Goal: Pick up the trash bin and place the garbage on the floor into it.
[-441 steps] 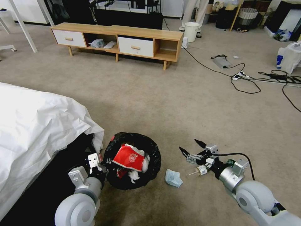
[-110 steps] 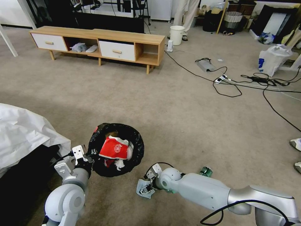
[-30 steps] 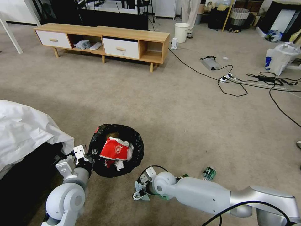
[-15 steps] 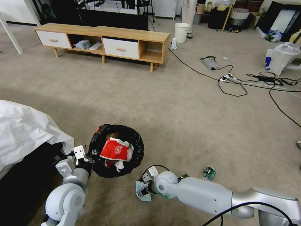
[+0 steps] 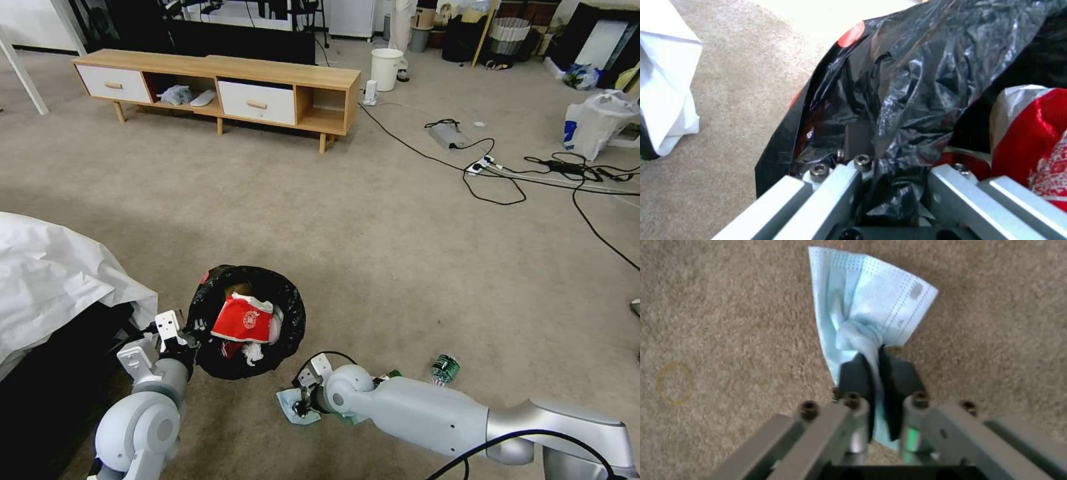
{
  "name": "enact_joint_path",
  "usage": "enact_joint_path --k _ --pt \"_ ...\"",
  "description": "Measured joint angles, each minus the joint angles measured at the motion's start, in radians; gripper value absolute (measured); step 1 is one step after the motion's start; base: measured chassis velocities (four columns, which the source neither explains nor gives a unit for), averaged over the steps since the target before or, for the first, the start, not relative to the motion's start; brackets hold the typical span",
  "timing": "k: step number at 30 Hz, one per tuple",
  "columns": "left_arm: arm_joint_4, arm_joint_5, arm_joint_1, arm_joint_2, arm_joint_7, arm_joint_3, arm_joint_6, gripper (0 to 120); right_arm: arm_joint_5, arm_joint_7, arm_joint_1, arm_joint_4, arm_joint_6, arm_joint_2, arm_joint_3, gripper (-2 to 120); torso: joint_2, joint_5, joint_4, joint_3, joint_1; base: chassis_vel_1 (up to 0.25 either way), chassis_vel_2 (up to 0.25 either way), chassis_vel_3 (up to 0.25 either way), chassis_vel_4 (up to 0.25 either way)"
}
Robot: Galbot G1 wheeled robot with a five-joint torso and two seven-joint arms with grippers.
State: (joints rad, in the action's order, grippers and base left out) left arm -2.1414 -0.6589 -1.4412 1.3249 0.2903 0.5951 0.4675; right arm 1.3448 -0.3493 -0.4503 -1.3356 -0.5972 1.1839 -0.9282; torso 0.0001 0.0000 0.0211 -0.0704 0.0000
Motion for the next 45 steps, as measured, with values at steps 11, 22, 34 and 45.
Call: enact_joint_path --k 11,22,34,45 --pt "0.006 0.0 0.006 0.0 0.001 -0.009 0.0 0 0.003 -0.01 -0.009 -0.02 0.002 -0.023 0.013 0 0.0 0.0 0.0 0.0 0.0 0.0 0.0 0.0 0.0" --pt "0.012 0.002 0.013 -0.003 0.001 -0.021 0.002 0 0.032 -0.037 -0.003 -0.105 0.003 -0.096 0.036 0 0.0 0.0001 0.0001 0.0 0.0 0.0 0.0 0.0 0.0" --pt "0.026 0.015 0.013 -0.004 0.001 -0.035 0.003 0 0.063 -0.087 -0.026 -0.275 0.006 -0.195 0.133 0 0.0 0.0001 0.0001 0.0 0.0 0.0 0.0 0.0 0.0" --pt "0.035 0.013 0.015 -0.043 0.002 -0.032 0.008 0 0.024 -0.125 -0.225 -0.484 0.019 -0.343 0.452 0 0.0 0.0 0.0 0.0 0.0 0.0 0.0 0.0 0.0"
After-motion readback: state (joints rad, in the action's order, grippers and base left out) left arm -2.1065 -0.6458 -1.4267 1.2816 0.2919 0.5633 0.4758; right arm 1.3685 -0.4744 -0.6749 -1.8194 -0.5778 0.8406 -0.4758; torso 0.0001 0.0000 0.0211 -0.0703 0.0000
